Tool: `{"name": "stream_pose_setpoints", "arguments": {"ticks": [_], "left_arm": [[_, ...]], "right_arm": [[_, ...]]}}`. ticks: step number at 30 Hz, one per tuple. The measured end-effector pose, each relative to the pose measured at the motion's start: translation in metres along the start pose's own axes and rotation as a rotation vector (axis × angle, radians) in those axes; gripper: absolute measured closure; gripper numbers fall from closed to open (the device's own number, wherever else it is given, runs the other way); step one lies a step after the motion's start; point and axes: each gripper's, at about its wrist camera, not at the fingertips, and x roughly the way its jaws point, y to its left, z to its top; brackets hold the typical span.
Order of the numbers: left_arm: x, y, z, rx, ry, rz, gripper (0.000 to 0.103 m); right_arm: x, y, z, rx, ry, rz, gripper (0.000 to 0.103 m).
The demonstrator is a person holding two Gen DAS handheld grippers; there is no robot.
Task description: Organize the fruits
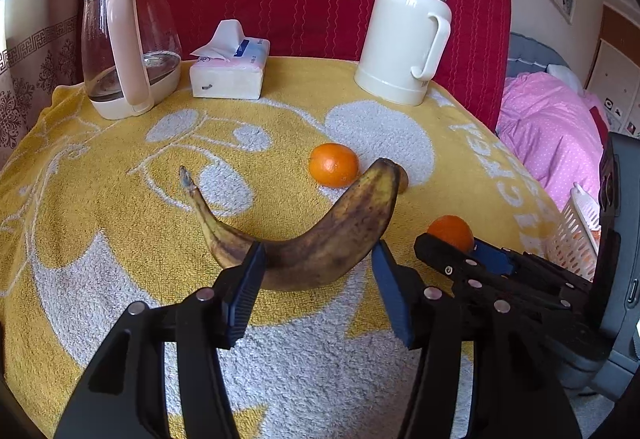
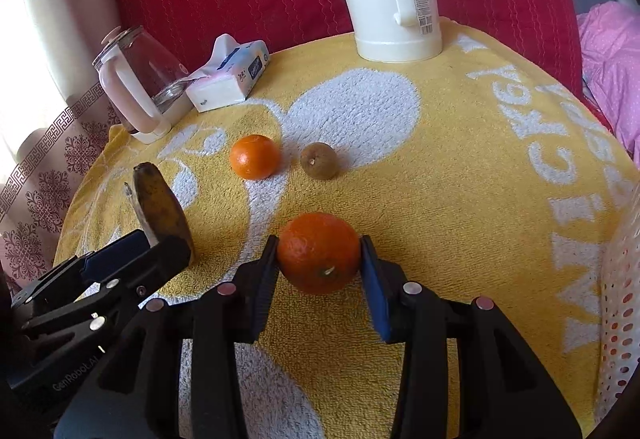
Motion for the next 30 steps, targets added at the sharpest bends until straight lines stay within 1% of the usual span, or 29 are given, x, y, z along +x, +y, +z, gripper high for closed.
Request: {"name": "stream_pose_setpoints", "arguments": {"ticks": [4, 7, 9, 12, 14, 16, 20, 23, 25, 30], "left_arm": [[0.005, 0.002, -0.001, 0.014, -0.003, 0.033, 0.04], [0.01, 0.004, -0.002, 0.009, 0.012, 0.041, 0.039], [0.015, 0.01, -0.001, -0.015, 0.031, 0.048, 0.04], [0.024, 0.025, 0.001, -0.073, 0.073, 0.023, 0.039], [0.027, 0.034, 0.002, -0.113, 0.093, -0.02, 0.039], [0.026, 0.036, 0.003, -0.123, 0.092, -0.031, 0.039], [0.024, 0.034, 0.006, -0.092, 0.076, -0.025, 0.039], [0.021, 0.038, 0.01, -0.084, 0.053, -0.004, 0.039], [0.021, 0.048, 0.013, -0.116, 0.051, 0.0, 0.039], [0.024, 0.072, 0.016, -0.233, 0.078, -0.008, 0.038]], "right_arm": [[-0.002, -0.006, 0.001, 0.034, -0.01, 0.005, 0.062], [-0.001, -0.01, 0.0, 0.052, -0.003, 0.007, 0.062], [-0.002, -0.012, 0.0, 0.063, -0.006, 0.009, 0.062], [-0.002, -0.013, 0.0, 0.072, -0.009, 0.009, 0.062], [-0.003, -0.012, 0.0, 0.073, -0.012, 0.01, 0.062], [-0.004, -0.012, -0.001, 0.075, -0.014, 0.011, 0.062], [-0.004, -0.015, 0.0, 0.091, -0.017, 0.017, 0.062], [-0.005, -0.016, -0.001, 0.1, -0.018, 0.019, 0.062], [-0.005, -0.015, -0.001, 0.101, -0.021, 0.021, 0.062], [-0.006, -0.015, -0.001, 0.102, -0.024, 0.022, 0.062]]}}
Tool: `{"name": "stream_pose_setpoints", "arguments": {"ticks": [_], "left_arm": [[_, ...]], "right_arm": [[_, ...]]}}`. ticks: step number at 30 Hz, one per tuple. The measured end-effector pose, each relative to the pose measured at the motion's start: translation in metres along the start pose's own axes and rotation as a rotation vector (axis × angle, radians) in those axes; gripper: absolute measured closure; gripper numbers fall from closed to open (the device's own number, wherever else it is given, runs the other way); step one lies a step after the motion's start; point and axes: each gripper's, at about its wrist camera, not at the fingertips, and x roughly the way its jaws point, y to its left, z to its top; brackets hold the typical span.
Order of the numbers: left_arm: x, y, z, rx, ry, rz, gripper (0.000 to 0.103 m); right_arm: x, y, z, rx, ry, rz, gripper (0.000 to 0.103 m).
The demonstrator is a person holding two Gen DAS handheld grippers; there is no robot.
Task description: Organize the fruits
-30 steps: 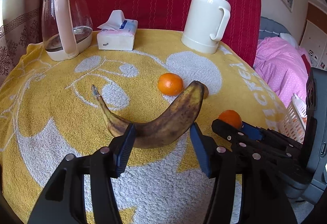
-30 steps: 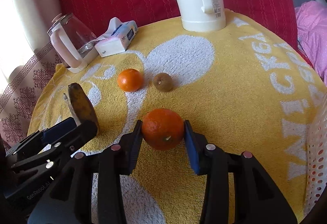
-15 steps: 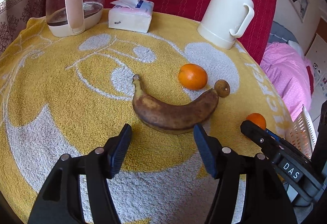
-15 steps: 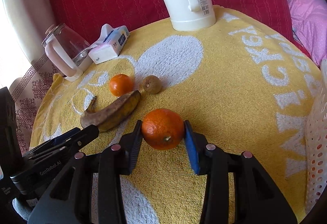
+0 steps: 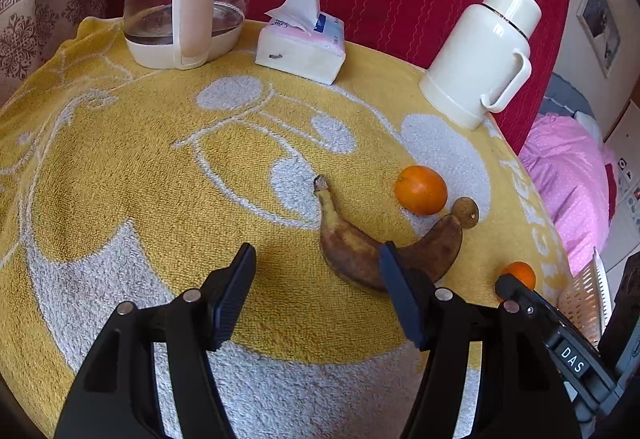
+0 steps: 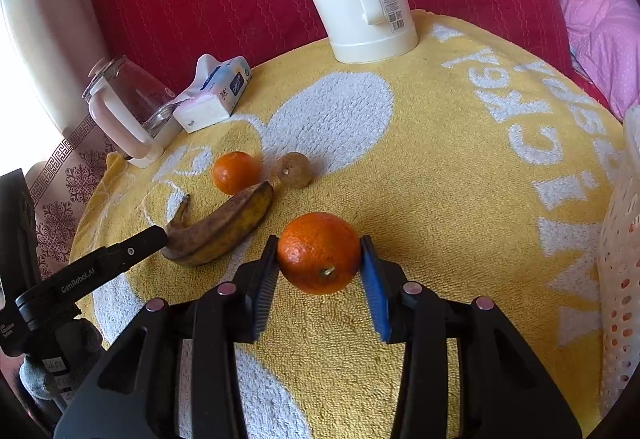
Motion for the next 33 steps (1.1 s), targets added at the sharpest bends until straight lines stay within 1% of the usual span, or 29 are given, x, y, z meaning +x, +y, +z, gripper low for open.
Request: {"name": "stream_pose_setpoints", "arguments": {"ticks": [3, 4, 6, 9, 11, 12, 14, 18, 23, 26, 28, 30, 33], "left_arm": [[0.004, -0.002, 0.004, -0.019, 0.008, 0.018, 0.033], [0.005, -0.005, 0.006, -0.016, 0.008, 0.031, 0.033], [0.008, -0.012, 0.009, 0.003, 0.013, 0.052, 0.032], [0.015, -0.021, 0.015, 0.036, 0.016, 0.093, 0.026], [0.023, -0.023, 0.018, 0.054, 0.027, 0.136, 0.026], [0.026, -0.023, 0.018, 0.063, 0.037, 0.154, 0.024], [0.026, -0.021, 0.016, 0.063, 0.03, 0.17, 0.019], [0.016, -0.016, 0.008, 0.042, 0.038, 0.161, 0.017], [-0.004, -0.008, -0.011, 0.034, 0.024, 0.186, 0.018], [-0.009, 0.0, -0.025, 0.026, 0.059, 0.197, 0.018], [-0.017, 0.002, -0.035, 0.035, 0.057, 0.202, 0.018], [-0.026, 0.001, -0.042, 0.042, 0.047, 0.195, 0.018], [-0.034, -0.001, -0.045, 0.044, 0.037, 0.173, 0.018]], "right_arm": [[0.0, 0.0, 0.0, 0.001, -0.001, 0.0, 0.062], [0.0, 0.0, 0.0, 0.003, -0.001, 0.0, 0.062], [0.0, -0.001, 0.0, 0.008, -0.002, 0.002, 0.062], [0.0, -0.001, 0.001, 0.012, -0.003, 0.002, 0.062], [0.0, -0.002, 0.001, 0.01, -0.003, 0.002, 0.062], [0.0, -0.002, 0.001, 0.01, -0.003, 0.003, 0.062], [0.0, -0.003, 0.001, 0.009, -0.005, 0.006, 0.062], [-0.001, -0.004, 0.001, 0.014, -0.009, 0.013, 0.062], [-0.003, -0.003, 0.001, 0.015, -0.016, 0.014, 0.062], [-0.004, -0.004, 0.001, 0.015, -0.02, 0.014, 0.062], [-0.004, -0.004, 0.001, 0.017, -0.02, 0.014, 0.062], [-0.004, -0.004, 0.001, 0.014, -0.02, 0.014, 0.062], [-0.004, -0.003, 0.001, 0.011, -0.023, 0.012, 0.062]]}}
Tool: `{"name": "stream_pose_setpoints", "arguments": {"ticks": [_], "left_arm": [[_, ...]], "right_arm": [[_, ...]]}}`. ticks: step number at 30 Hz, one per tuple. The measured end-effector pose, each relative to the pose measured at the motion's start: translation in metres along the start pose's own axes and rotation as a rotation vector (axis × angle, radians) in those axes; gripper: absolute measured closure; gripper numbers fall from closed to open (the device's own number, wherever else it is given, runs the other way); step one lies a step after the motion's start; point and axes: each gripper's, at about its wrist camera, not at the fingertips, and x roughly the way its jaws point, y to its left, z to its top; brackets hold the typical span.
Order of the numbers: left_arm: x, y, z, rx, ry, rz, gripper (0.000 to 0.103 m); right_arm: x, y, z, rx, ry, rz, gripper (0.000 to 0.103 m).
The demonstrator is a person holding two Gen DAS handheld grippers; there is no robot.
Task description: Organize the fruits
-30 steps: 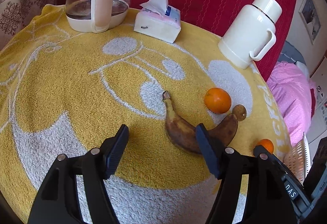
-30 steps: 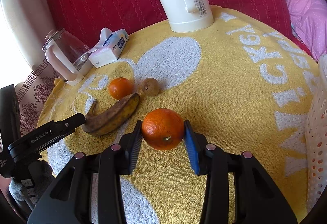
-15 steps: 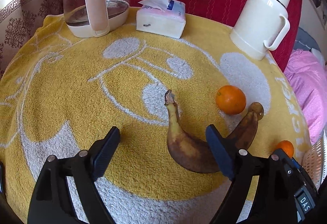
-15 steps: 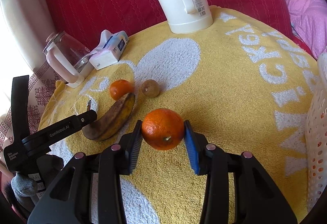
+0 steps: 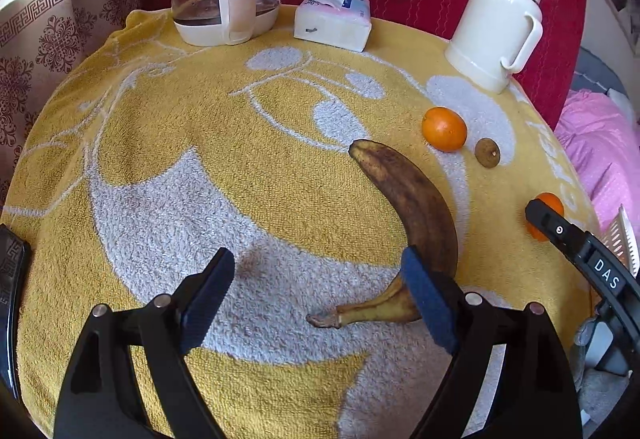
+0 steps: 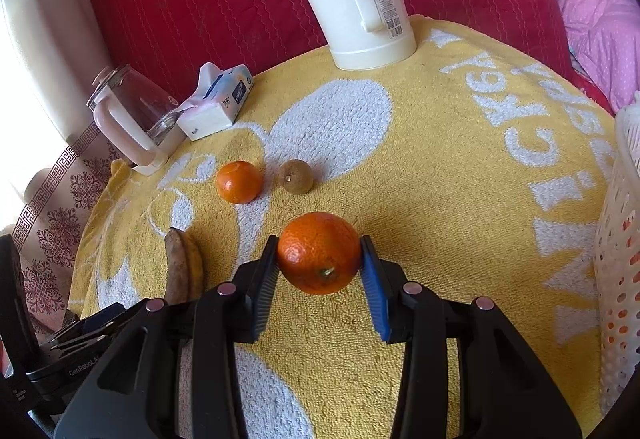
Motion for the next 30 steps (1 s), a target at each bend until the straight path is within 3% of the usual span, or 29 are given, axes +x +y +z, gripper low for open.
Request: {"name": "stream_pose_setpoints", "arguments": {"ticks": [13, 25, 30], "left_arm": [[0.006, -0.038, 0.017, 0.063, -0.03, -0.03, 0.028], [0.029, -0.06, 0.017, 0.135, -0.022, 0.001, 0.038], [0.033, -0.069, 0.012, 0.178, -0.027, 0.002, 0.053]], "right_arm": [[-0.001, 0.0, 0.0, 0.003, -0.003, 0.001, 0.062], [-0.001, -0.001, 0.001, 0.003, -0.003, -0.003, 0.062], [0.0, 0.0, 0.001, -0.007, -0.001, -0.01, 0.062]]}}
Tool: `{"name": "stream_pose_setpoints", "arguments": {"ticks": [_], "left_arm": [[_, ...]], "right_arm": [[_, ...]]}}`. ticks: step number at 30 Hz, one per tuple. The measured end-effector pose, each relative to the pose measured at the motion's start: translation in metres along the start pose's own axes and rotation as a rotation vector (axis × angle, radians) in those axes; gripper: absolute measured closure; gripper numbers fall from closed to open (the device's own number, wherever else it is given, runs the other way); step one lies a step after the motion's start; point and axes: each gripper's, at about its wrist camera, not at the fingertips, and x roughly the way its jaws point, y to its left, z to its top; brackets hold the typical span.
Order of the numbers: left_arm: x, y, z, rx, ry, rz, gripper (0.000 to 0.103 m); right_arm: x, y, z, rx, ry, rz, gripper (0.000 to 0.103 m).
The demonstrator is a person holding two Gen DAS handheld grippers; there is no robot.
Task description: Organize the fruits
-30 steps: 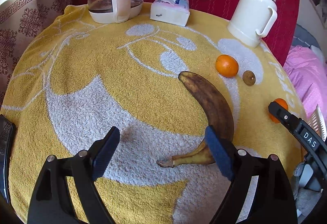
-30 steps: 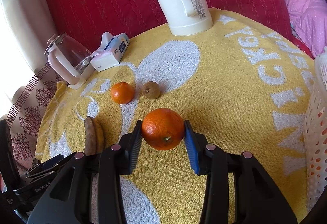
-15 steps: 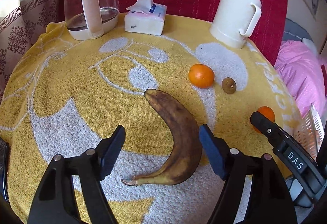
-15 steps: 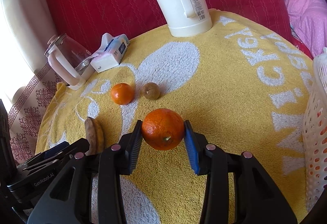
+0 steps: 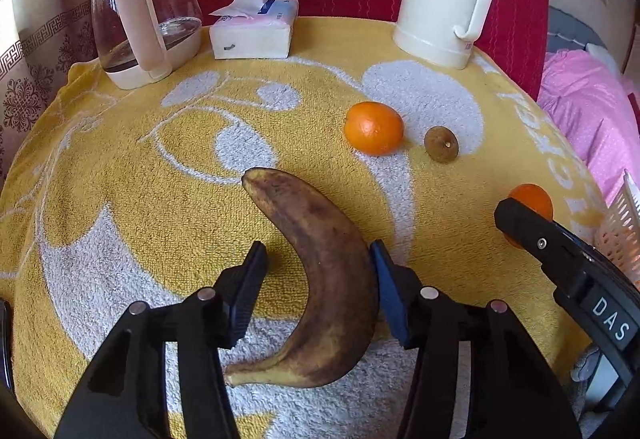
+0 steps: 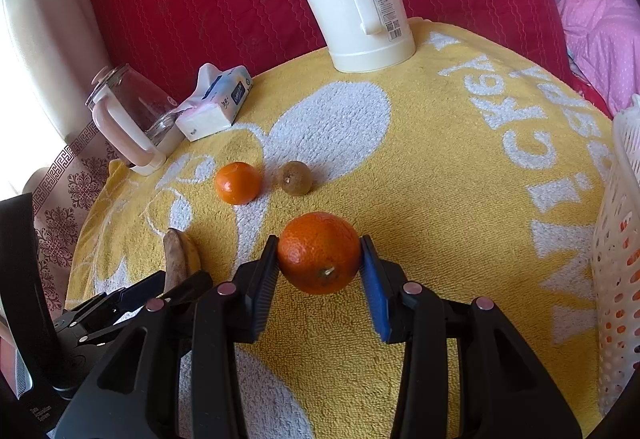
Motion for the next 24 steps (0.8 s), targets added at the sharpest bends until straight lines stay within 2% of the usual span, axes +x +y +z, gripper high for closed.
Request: {"name": "stream_pose_setpoints", "arguments": {"ticks": [4, 9, 14, 20, 24], "left_arm": [[0.0, -0.006, -0.001, 0.026, -0.009, -0.006, 0.062], [-0.007, 0.004, -0.001, -0.025, -0.03, -0.04, 0.068], [-0.019, 0.017, 0.0, -0.084, -0.062, -0.037, 0.069], [-0.037, 0.023, 0.001, -0.103, -0.131, 0.005, 0.07], [-0.044, 0.028, 0.003, -0.117, -0.154, 0.001, 0.07]], "right_arm": [[0.001, 0.001, -0.001, -0.006, 0.0, -0.005, 0.062], [0.0, 0.003, -0.001, -0.025, -0.008, -0.014, 0.062], [-0.002, 0.006, -0.002, -0.04, -0.02, -0.019, 0.062], [-0.002, 0.006, -0.002, -0.045, -0.026, -0.023, 0.062], [-0.002, 0.006, -0.002, -0.048, -0.029, -0.027, 0.062]]}}
